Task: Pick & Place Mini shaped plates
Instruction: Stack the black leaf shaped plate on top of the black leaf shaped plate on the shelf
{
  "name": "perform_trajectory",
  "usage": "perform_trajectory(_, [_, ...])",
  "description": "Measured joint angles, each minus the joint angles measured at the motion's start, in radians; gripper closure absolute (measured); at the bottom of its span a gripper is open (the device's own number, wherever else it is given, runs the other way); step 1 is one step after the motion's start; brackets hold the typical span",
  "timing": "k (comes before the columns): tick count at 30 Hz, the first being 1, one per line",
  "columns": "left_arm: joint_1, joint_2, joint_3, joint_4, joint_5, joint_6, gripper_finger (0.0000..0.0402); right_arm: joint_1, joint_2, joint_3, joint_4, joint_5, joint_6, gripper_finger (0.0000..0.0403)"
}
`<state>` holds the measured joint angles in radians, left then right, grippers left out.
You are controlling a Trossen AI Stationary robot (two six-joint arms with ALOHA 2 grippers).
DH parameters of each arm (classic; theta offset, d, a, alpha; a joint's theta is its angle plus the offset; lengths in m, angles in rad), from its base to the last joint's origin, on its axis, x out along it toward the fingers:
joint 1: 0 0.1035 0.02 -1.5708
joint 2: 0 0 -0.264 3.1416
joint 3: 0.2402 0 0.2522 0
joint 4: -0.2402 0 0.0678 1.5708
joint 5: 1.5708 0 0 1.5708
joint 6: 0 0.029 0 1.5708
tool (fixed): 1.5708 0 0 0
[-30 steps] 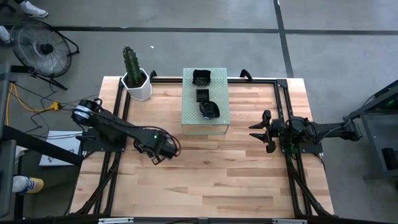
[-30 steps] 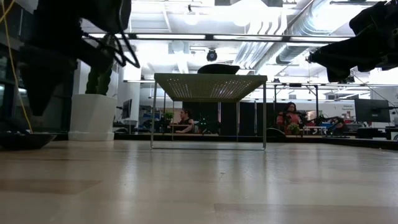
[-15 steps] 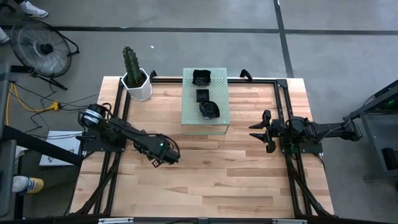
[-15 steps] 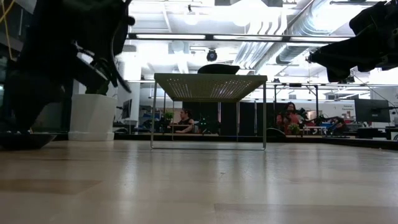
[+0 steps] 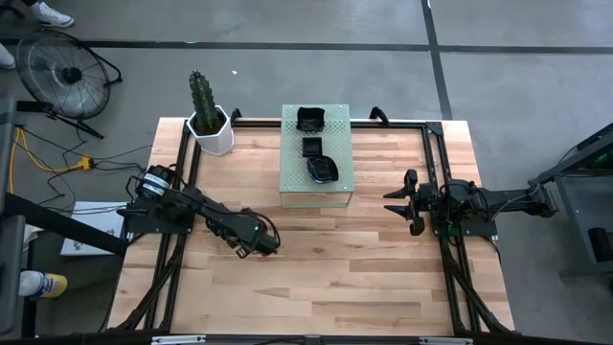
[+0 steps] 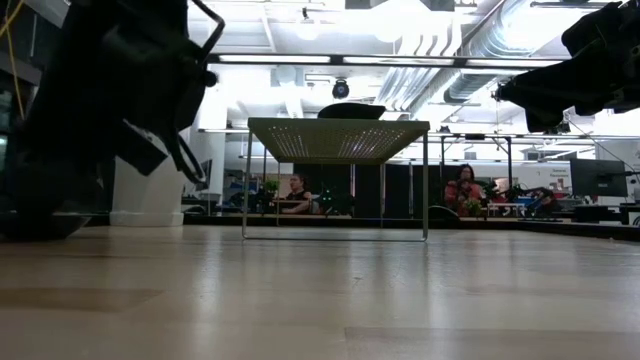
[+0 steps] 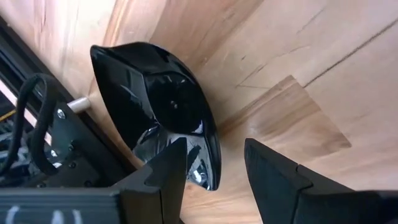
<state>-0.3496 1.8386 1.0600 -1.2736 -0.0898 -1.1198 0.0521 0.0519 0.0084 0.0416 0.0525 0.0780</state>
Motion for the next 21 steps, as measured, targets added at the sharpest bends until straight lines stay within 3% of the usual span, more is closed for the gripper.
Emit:
perform_trajectory(9, [0.002, -0.004, -0.056, 0.088, 0.003, -0.037, 0.0245, 0.0, 0.0, 0.0, 0.0, 0.0, 0.0, 0.0263])
perform_trajectory(21, [0.002, -0.003, -0.064, 0.08, -0.01, -0.069, 0.0245, 0.0, 0.0, 0.0, 0.0, 0.0, 0.0, 0.0263])
